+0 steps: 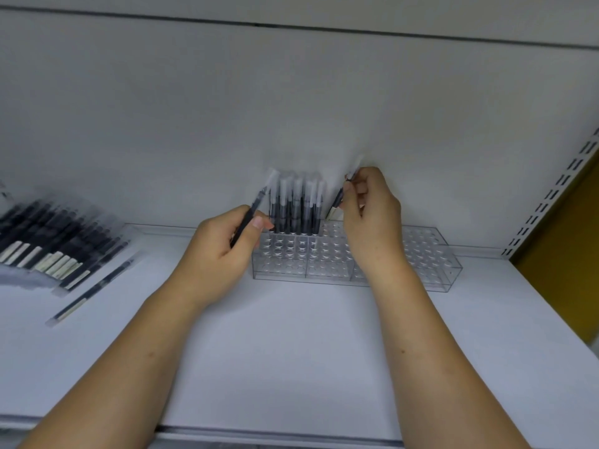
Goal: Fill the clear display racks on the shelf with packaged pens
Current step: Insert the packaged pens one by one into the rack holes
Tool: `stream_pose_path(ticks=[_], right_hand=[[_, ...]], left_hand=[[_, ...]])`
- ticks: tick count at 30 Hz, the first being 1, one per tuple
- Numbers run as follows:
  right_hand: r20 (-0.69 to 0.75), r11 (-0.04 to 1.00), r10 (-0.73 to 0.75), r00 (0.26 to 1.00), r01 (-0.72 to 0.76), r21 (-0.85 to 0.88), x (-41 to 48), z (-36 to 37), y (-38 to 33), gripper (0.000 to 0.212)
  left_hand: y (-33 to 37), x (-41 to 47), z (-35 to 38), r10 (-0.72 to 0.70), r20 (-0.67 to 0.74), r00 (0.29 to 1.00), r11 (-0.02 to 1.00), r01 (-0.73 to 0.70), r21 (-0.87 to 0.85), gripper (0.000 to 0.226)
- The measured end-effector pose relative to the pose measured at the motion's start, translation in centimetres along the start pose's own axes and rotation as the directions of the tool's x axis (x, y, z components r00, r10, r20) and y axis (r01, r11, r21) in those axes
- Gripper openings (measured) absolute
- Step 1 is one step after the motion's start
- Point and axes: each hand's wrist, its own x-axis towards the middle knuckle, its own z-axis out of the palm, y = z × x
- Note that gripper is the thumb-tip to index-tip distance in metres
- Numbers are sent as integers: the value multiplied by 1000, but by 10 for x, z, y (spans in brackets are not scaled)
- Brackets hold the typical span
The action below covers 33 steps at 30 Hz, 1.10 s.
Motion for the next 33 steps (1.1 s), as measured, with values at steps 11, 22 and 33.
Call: stream_pose_path(ticks=[11,22,33], right_hand=[[127,987,35,991,-14,-161,3,4,4,8],[121,966,186,975,-158,-206,1,1,7,12],[309,960,26,951,-110,257,-30,3,-34,11]], left_hand=[[2,-1,2,-3,6,1000,1000,3,30,30],[-2,0,2,-10,23,1000,1000,10,26,26],[-1,-1,2,68,30,997,988,-71,137,25]])
